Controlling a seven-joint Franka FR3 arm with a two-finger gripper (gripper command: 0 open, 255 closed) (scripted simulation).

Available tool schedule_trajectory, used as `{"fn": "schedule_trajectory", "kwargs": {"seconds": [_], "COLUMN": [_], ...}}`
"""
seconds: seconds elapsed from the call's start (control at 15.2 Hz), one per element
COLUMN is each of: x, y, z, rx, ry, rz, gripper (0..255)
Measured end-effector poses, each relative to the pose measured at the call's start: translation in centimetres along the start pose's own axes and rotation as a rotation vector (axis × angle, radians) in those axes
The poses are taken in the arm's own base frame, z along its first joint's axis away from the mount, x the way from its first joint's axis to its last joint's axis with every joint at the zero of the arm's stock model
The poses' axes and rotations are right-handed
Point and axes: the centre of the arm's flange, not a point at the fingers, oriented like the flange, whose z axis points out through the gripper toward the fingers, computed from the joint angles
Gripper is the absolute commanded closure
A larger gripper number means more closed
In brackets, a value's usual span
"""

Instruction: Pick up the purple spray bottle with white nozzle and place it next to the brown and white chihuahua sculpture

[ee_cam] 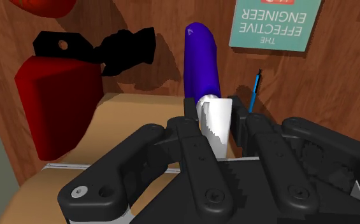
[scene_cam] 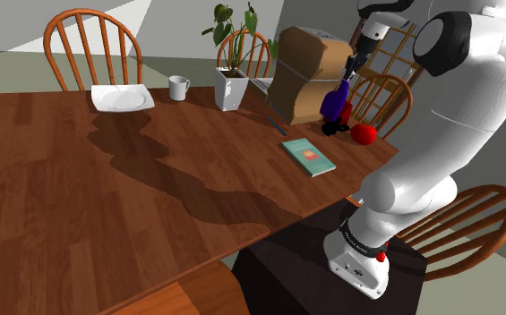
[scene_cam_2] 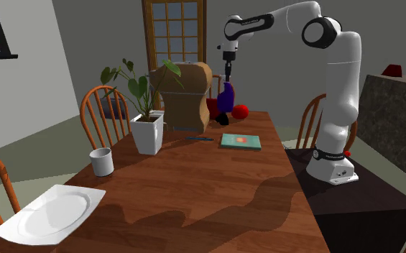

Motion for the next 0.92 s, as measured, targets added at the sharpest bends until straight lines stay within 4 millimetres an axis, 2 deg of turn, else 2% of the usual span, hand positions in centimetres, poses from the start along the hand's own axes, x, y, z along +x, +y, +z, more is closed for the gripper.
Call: {"fn": "schedule_trajectory", "kwargs": {"seconds": [0.92], "x": [-0.1], "y": [0.1], "z": [7.3], "rx": [0.000], "ry": [0.000], "rz": [0.000], "gripper": [255]}}
